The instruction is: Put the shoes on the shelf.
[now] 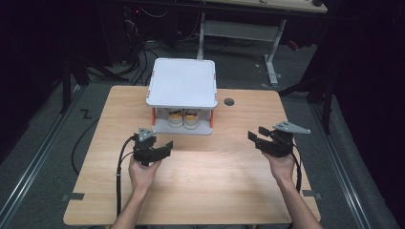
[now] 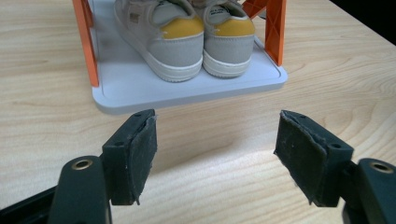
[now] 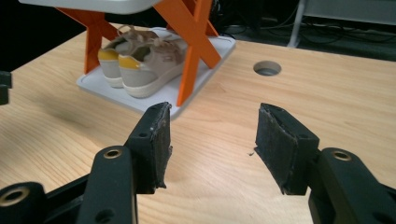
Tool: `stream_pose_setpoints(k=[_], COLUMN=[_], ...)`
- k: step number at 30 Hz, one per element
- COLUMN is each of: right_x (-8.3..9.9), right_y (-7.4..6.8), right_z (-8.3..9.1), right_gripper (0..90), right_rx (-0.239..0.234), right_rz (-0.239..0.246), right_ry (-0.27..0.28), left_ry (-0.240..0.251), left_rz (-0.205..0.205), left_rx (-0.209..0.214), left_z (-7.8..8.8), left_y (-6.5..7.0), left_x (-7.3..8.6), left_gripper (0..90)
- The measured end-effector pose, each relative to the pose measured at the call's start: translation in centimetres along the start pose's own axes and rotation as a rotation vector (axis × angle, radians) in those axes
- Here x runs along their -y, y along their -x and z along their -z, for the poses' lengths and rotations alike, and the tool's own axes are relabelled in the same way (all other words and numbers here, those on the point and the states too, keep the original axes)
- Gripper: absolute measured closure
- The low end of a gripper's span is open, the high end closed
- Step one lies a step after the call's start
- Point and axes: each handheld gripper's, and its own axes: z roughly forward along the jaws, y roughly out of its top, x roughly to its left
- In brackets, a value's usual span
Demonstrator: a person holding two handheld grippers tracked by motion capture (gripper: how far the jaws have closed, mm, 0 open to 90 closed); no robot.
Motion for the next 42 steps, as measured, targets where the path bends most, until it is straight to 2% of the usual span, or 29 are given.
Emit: stream_pose_setpoints(k=[8, 10, 11, 13, 14, 15, 16, 17, 18, 21, 22, 25, 26, 28, 29, 30, 31, 33, 34, 42], right_x=[2.2, 3.3, 3.3, 4.2, 5.1, 5.1, 6.2, 6.2, 7.1, 7.9, 8.4, 8.9, 9.4, 9.9, 9.9, 10.4, 10.4, 10.7, 10.9, 10.9], right_y=[0.6, 1.0, 1.0, 1.3, 1.7, 1.7, 2.2, 2.2, 2.6, 3.1, 3.4, 3.8, 4.2, 4.5, 4.5, 4.7, 4.7, 4.8, 4.6, 4.5], right_z=[1.0, 1.0, 1.0, 1.0, 0.9, 0.9, 0.8, 0.8, 0.8, 0.8, 0.7, 0.6, 0.4, 0.1, 0.1, -0.4, -0.4, -1.0, -1.2, -1.2], right_gripper=[44.7, 44.5, 44.5, 44.4, 44.4, 44.4, 44.3, 44.2, 44.1, 44.0, 43.8, 43.4, 43.2, 42.6, 42.6, 41.6, 41.6, 39.5, 40.2, 37.8], right_rx=[0.023, 0.03, 0.03, 0.044, 0.063, 0.063, 0.074, 0.074, 0.091, 0.107, 0.133, 0.155, 0.177, 0.187, 0.187, 0.205, 0.205, 0.232, 0.258, 0.265], right_rz=[-0.008, -0.019, -0.019, -0.025, -0.028, -0.028, -0.046, -0.046, -0.06, -0.063, -0.067, -0.061, -0.063, -0.074, -0.074, -0.074, -0.074, -0.064, -0.029, -0.025], right_ry=[-0.005, -0.023, -0.023, -0.04, -0.057, -0.057, -0.081, -0.081, -0.103, -0.12, -0.139, -0.154, -0.165, -0.179, -0.179, -0.2, -0.2, -0.238, -0.235, -0.24], left_ry=[-0.001, -0.01, -0.01, -0.022, -0.041, -0.041, -0.049, -0.055, -0.063, -0.067, -0.072, -0.082, -0.094, -0.113, -0.113, -0.133, -0.133, -0.134, -0.137, -0.139], left_rz=[0.001, 0.006, 0.006, -0.001, -0.01, -0.01, -0.011, -0.013, -0.017, -0.009, -0.007, -0.017, -0.036, -0.074, -0.074, -0.08, -0.08, -0.062, -0.06, -0.06], left_rx=[-0.014, -0.024, -0.024, -0.042, -0.064, -0.064, -0.072, -0.081, -0.093, -0.104, -0.113, -0.129, -0.152, -0.187, -0.187, -0.211, -0.211, -0.216, -0.222, -0.22], left_z=[0.8, 0.9, 0.9, 0.8, 0.6, 0.6, 0.5, 0.4, 0.3, 0.2, 0.1, -0.2, -0.4, -0.7, -0.7, -1.1, -1.1, -1.2, -1.2, -1.2], left_y=[-0.4, -0.7, -0.7, -0.9, -1.1, -1.1, -1.2, -1.3, -1.6, -1.8, -1.9, -1.9, -2.0, -2.0, -2.0, -2.1, -2.1, -2.3, -2.3, -2.4], left_x=[1.4, 2.1, 2.1, 2.7, 3.3, 3.3, 3.6, 3.9, 4.3, 4.7, 5.1, 5.4, 5.7, 5.9, 5.9, 6.3, 6.3, 6.6, 6.5, 6.5], left_gripper=[29.3, 29.3, 29.3, 29.2, 29.3, 29.2, 29.2, 29.2, 29.2, 29.1, 29.1, 28.9, 28.9, 28.9, 28.9, 28.8, 28.7, 27.8, 27.4, 26.7])
